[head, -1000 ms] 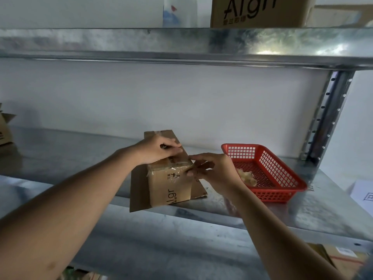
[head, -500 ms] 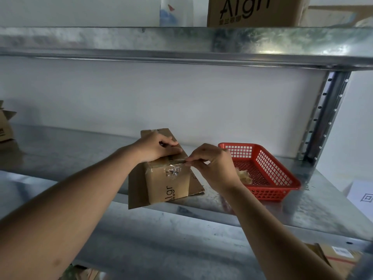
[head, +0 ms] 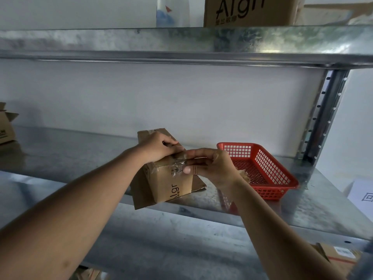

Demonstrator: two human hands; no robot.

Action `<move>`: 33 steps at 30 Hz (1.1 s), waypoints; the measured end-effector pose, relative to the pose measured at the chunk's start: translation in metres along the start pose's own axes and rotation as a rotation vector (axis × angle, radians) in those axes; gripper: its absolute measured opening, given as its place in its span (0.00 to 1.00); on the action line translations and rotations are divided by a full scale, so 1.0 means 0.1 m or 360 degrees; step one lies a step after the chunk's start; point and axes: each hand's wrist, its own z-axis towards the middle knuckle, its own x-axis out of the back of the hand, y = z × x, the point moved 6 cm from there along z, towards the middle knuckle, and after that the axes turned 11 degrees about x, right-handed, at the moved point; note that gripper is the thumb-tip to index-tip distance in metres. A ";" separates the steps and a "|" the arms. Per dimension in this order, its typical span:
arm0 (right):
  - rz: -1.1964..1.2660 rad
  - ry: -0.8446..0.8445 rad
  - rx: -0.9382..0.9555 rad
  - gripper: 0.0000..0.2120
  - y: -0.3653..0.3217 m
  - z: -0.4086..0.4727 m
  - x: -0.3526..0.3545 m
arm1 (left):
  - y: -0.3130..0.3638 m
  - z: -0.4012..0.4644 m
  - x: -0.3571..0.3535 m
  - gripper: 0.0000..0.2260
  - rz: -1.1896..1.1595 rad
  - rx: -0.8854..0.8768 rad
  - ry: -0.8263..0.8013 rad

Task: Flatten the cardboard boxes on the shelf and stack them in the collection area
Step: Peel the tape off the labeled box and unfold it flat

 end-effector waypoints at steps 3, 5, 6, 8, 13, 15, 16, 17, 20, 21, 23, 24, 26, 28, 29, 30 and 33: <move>-0.0093 0.0154 0.0098 0.08 0.00 0.01 0.06 | -0.01 0.02 -0.02 0.23 0.0001 -0.0003 0.0002; -0.0209 0.0244 0.0115 0.13 0.01 0.01 0.12 | -0.03 0.02 -0.03 0.25 -0.0010 0.0006 -0.0011; -0.0326 0.0273 0.0147 0.13 0.00 0.02 0.15 | -0.03 0.03 -0.03 0.25 -0.0014 0.0012 -0.0019; -0.0611 0.0322 0.0231 0.11 -0.03 0.01 0.17 | -0.03 0.04 -0.03 0.26 -0.0014 0.0015 -0.0027; -0.0909 0.0430 0.0149 0.05 -0.03 0.07 0.13 | -0.02 0.06 -0.03 0.22 -0.0003 -0.0040 -0.0009; -0.1083 0.0345 0.0129 0.05 -0.05 0.11 0.09 | -0.02 0.07 -0.04 0.21 -0.0010 -0.0050 -0.0001; -0.1205 0.0272 0.0131 0.05 -0.07 0.13 0.06 | -0.01 0.08 -0.04 0.22 -0.0017 -0.0053 0.0005; -0.1312 0.0199 0.0131 0.06 -0.09 0.15 0.03 | -0.01 0.09 -0.05 0.22 -0.0029 -0.0058 0.0003; -0.1476 0.0088 0.0160 0.06 -0.16 0.17 -0.03 | -0.02 0.13 -0.07 0.22 -0.0045 -0.0076 -0.0016; -0.1526 0.0065 0.0186 0.05 -0.20 0.17 -0.04 | -0.02 0.14 -0.07 0.20 -0.0033 -0.0078 -0.0019; -0.1670 0.0006 0.0228 0.05 -0.27 0.16 -0.07 | -0.03 0.16 -0.08 0.18 -0.0017 -0.0081 -0.0013; -0.1734 -0.0004 0.0230 0.06 -0.29 0.17 -0.07 | -0.03 0.17 -0.08 0.17 -0.0023 -0.0082 -0.0010; -0.1778 0.0030 0.0199 0.07 -0.31 0.19 -0.08 | -0.04 0.19 -0.10 0.17 -0.0044 -0.0086 -0.0025; -0.1752 0.0063 0.0183 0.07 -0.31 0.21 -0.10 | -0.03 0.19 -0.10 0.17 -0.0016 -0.0113 -0.0024; -0.1732 0.0066 0.0181 0.06 -0.30 0.22 -0.12 | -0.02 0.18 -0.10 0.17 0.0004 -0.0129 -0.0018; -0.1702 0.0070 0.0182 0.05 -0.30 0.23 -0.13 | -0.02 0.18 -0.08 0.18 0.0015 -0.0145 -0.0017; -0.1627 0.0122 0.0167 0.04 -0.29 0.23 -0.18 | -0.03 0.21 -0.04 0.17 0.0042 -0.0184 -0.0004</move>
